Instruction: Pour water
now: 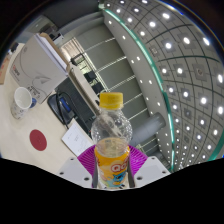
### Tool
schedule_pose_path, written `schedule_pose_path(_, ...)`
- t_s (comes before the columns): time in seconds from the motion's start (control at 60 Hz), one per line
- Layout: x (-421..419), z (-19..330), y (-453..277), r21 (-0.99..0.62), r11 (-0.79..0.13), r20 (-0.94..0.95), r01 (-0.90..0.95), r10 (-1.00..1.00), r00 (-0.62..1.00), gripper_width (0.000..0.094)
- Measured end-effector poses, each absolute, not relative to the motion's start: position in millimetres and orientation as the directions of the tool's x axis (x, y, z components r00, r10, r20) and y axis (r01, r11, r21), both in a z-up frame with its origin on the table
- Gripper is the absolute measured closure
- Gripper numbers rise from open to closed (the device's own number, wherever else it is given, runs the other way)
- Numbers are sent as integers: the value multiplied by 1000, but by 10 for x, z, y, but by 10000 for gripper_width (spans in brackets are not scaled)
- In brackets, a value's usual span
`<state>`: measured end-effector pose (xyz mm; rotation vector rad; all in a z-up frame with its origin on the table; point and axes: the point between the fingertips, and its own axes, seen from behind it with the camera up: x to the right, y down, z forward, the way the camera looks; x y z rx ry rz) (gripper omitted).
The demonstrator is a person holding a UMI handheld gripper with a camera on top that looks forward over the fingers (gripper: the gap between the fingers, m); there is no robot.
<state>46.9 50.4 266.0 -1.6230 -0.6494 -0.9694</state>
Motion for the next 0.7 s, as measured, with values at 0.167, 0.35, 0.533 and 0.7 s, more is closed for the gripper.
schedule_pose_path(0.167, -523, 2615, 1019, -102, -197, 994, 975, -60, 92, 521)
schedule_pose_path(0.35, -1138, 2260, 1344, 325, -116, 939, 939, -74, -335, 520)
schedule_pose_path(0.533, -1323, 1968, 1431, 490, -66, 869, 870, -52, -493, 521)
schedule_pose_path(0.7, -1288, 2001, 1436, 304, -71, 953, 950, 3, -304, 521)
